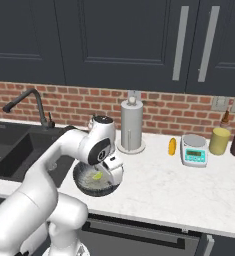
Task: Pick the lemon wedge from the sink and place it in the bowl. Then pick the bowl and place it in the microwave. Then close the microwave door and press the start button.
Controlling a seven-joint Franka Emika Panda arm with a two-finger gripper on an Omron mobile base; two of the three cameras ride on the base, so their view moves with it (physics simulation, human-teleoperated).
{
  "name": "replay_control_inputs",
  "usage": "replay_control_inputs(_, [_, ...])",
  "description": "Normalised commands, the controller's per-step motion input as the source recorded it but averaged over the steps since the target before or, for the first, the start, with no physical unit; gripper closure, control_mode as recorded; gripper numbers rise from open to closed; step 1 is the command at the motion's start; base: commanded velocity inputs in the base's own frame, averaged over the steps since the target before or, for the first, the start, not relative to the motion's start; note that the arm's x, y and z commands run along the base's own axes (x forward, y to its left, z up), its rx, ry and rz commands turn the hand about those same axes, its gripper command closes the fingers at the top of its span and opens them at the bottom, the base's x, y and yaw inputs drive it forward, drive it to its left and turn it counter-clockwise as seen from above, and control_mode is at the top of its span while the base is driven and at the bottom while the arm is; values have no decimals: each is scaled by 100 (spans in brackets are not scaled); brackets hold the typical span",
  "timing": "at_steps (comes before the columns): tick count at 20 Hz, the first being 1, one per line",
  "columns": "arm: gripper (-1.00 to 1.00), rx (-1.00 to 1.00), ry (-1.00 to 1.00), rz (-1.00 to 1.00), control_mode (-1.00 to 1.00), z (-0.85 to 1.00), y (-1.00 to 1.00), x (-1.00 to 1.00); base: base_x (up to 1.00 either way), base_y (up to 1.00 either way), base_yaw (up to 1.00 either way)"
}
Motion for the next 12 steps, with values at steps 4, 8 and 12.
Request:
replay_control_inputs(4, [-100, 5, 0, 0, -100, -17, -41, 0, 0, 0, 0])
replay_control_inputs(8, [-100, 8, 0, 0, -100, -33, -31, 0, 0, 0, 0])
replay_control_inputs(12, [-100, 10, 0, 1, -100, -43, -2, 0, 0, 0, 0])
